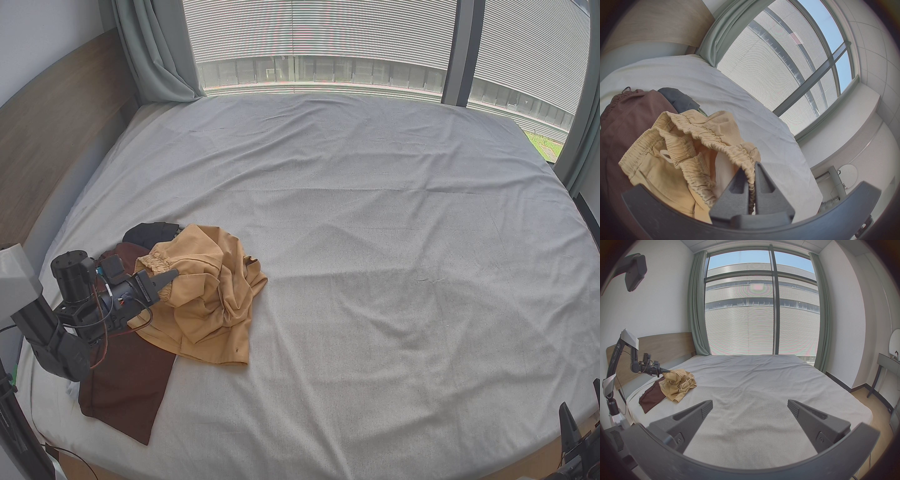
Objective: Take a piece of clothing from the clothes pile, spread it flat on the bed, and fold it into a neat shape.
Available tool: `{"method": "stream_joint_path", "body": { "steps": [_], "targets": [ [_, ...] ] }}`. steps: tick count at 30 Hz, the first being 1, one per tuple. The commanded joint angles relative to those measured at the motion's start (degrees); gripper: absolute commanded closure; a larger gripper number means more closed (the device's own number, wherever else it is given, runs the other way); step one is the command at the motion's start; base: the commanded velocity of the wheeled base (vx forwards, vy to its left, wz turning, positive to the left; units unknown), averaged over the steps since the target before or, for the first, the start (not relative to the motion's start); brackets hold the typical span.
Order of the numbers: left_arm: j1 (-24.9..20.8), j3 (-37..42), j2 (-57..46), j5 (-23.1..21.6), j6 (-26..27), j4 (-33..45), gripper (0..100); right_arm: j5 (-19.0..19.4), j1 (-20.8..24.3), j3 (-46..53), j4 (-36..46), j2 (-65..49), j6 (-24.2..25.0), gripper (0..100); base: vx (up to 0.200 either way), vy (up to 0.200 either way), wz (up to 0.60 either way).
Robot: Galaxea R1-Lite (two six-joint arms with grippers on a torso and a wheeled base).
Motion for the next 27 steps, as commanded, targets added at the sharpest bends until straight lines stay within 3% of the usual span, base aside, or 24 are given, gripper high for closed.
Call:
{"method": "stream_joint_path", "body": {
  "steps": [1, 10, 27],
  "targets": [
    [-0.25, 5.11, -5.94, 0.38, -2.38, -2.70, 100, 0.02, 0.01, 0.92, 0.00, -0.75, -0.08, 0, 0.000, 0.000, 0.00],
    [-1.21, 10.74, -12.80, 0.38, -4.23, -3.84, 100, 0.02, 0.01, 0.92, 0.00, -0.75, -0.08, 0, 0.000, 0.000, 0.00],
    [-3.23, 14.08, -14.91, -0.41, -3.61, -8.67, 100, 0.02, 0.01, 0.92, 0.00, -0.75, -0.08, 0, 0.000, 0.000, 0.00]
  ]
}}
